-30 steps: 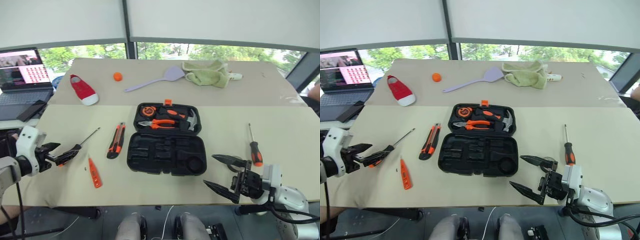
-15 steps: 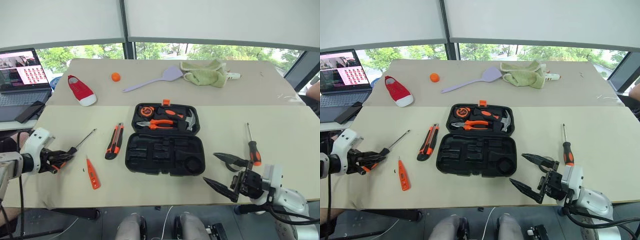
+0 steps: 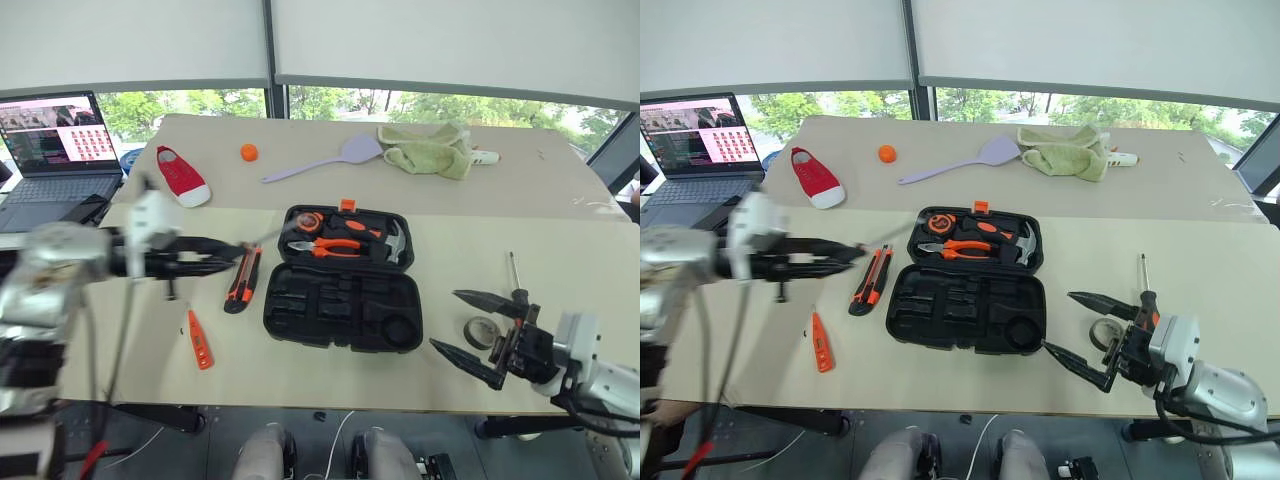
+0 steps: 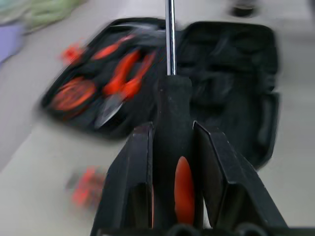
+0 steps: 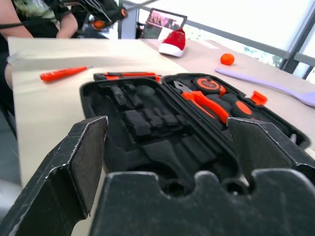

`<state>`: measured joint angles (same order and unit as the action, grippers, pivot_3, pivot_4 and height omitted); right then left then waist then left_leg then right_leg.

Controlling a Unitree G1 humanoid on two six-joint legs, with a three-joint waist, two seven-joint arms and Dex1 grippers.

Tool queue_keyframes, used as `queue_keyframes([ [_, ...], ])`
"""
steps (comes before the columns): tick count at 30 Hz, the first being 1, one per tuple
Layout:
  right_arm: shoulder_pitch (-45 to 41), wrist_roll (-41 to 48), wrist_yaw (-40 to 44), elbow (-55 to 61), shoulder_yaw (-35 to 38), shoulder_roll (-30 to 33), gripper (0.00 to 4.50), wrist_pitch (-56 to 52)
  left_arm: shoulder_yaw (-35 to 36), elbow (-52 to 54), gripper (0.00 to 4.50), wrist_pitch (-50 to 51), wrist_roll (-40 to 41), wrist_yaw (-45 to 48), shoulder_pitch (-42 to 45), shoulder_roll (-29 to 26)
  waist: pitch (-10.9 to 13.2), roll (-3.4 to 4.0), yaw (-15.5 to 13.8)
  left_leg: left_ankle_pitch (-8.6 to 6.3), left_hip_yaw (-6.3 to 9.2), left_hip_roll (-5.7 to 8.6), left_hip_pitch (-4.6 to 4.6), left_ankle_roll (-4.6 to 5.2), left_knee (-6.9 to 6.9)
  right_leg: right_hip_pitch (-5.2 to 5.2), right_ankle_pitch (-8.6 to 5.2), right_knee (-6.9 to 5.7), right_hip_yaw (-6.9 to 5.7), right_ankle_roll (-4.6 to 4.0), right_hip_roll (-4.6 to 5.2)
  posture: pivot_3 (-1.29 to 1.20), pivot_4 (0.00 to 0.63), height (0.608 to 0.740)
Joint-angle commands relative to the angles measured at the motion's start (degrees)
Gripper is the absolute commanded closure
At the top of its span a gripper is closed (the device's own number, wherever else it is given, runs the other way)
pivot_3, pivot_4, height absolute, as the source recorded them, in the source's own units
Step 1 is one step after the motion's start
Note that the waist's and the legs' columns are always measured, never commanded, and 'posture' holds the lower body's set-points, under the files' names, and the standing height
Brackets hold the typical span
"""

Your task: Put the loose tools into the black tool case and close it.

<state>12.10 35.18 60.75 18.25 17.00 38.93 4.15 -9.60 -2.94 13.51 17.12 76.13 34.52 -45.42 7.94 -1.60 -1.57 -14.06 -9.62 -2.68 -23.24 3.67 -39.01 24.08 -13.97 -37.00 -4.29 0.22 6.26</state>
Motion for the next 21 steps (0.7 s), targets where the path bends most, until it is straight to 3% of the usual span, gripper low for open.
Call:
queue_keyframes([
  [1, -0.6, 1.9, -1.1, 2.1, 2.2, 0.7, 0.00, -2.3, -6.9, -4.5, 3.70, -6.1, -9.4, -2.0, 5.5, 4.1, 0.0, -0.05, 0.6, 0.00, 0.00, -0.03, -0.02, 0.00, 0.01, 0.03, 0.00, 0.00, 0.03, 0.00, -0.07, 0.00, 0.150, 0.740],
  [8, 3.8, 1.7, -4.1, 6.1, 3.5, -1.4, 0.00, -3.5, -12.7, -14.8, 3.70, -13.0, -20.1, -8.1, 11.9, 11.2, 0.1, -0.08, 0.7, -0.01, 0.02, -0.09, -0.05, 0.02, -0.03, 0.07, -0.01, 0.00, 0.08, -0.01, -0.15, 0.00, 0.150, 0.740],
  [21, 6.7, 1.7, -8.1, 11.1, 1.0, -4.7, 0.00, -5.4, -13.7, -23.2, 3.70, -17.6, -24.8, -8.9, 14.7, 16.8, 0.1, -0.10, 0.8, -0.20, 0.05, -0.07, -0.13, 0.34, -0.17, 0.06, -0.01, 0.01, 0.12, 0.08, -0.07, 0.00, 0.150, 0.740],
])
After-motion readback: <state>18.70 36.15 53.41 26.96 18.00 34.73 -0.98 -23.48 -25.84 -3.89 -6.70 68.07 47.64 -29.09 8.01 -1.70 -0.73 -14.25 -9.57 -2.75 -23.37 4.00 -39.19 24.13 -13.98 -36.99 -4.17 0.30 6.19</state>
